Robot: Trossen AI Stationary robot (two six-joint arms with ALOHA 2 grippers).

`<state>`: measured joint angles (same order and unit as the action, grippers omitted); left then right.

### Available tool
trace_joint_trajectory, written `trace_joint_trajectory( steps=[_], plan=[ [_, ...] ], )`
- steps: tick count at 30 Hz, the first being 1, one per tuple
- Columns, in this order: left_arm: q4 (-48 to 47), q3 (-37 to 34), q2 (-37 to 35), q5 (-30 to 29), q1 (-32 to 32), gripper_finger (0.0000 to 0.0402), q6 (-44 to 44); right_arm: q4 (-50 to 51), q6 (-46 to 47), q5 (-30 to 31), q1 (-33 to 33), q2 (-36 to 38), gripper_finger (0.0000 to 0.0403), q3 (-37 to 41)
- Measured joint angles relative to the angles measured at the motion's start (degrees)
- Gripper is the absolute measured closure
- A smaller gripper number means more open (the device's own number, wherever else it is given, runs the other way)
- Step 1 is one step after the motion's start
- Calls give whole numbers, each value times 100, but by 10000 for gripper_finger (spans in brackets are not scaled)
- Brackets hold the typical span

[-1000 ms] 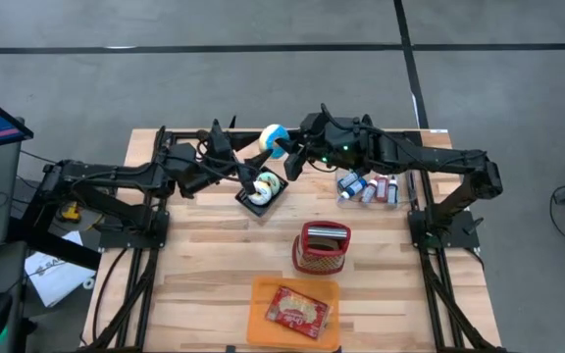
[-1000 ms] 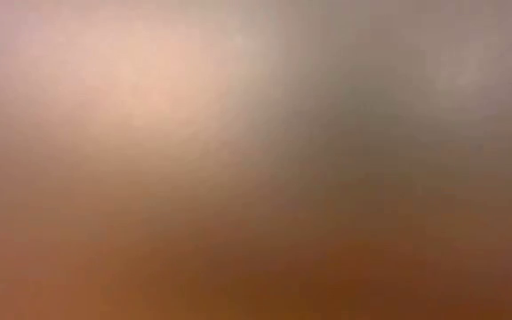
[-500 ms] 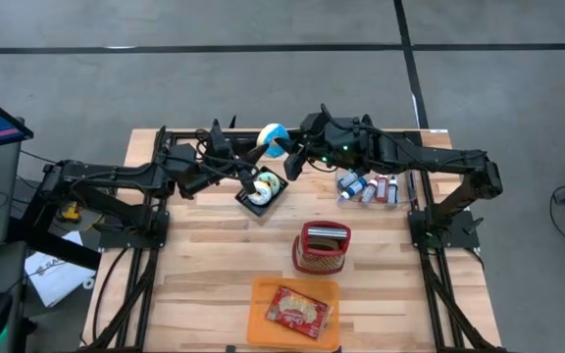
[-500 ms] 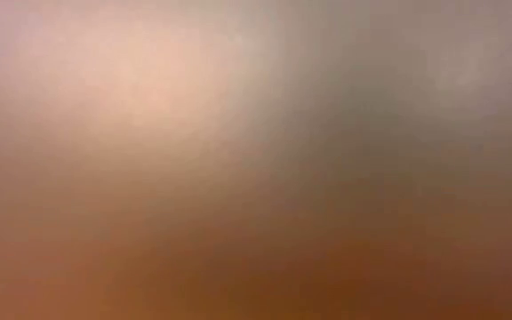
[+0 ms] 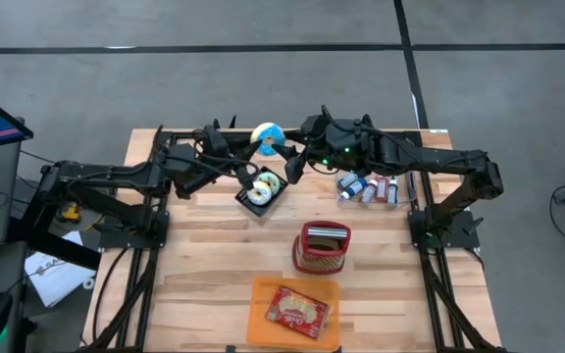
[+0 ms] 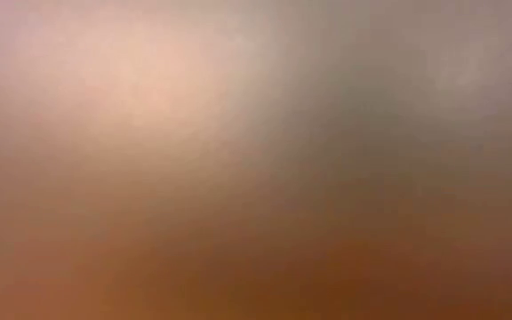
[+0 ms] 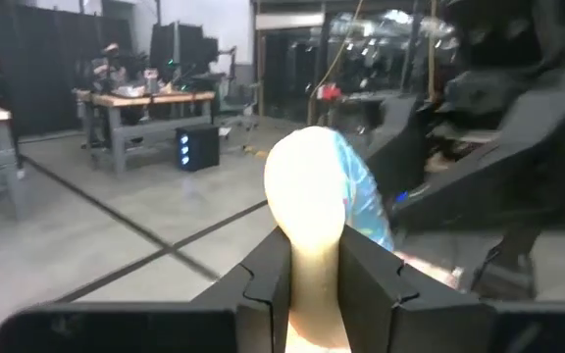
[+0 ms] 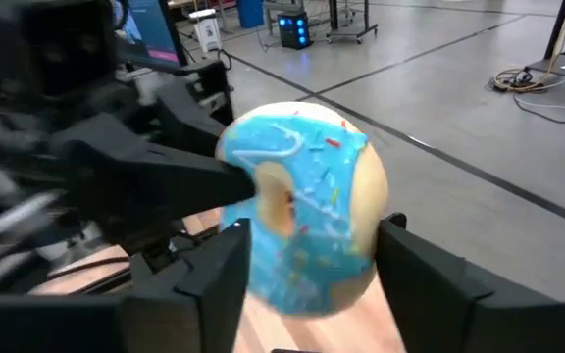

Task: Pick & Place Food Item
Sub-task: Put the blue donut into the black bin

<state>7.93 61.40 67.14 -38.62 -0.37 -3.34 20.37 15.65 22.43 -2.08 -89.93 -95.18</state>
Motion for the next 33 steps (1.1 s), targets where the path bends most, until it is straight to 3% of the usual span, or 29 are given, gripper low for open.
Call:
trace_joint_trajectory(
  steps=[6,8,13,17,23,33],
  plan=[
    [-1315,-4,-606,-53,247,339,-43,102,87,-13,13,121,162,0],
    [-1958,-3,-850,210,367,337,-107,239,89,-3,13,196,162,2],
    [-3767,3,-1261,2123,974,337,-621,391,154,16,17,329,165,-6],
    [-4959,1,-1130,3632,1535,334,-425,523,195,11,44,395,168,0],
    [-5244,1,-391,5546,2310,323,742,482,318,9,100,376,168,0],
    [-5632,249,1273,5747,2750,300,3241,626,663,162,216,358,168,0]
  ],
)
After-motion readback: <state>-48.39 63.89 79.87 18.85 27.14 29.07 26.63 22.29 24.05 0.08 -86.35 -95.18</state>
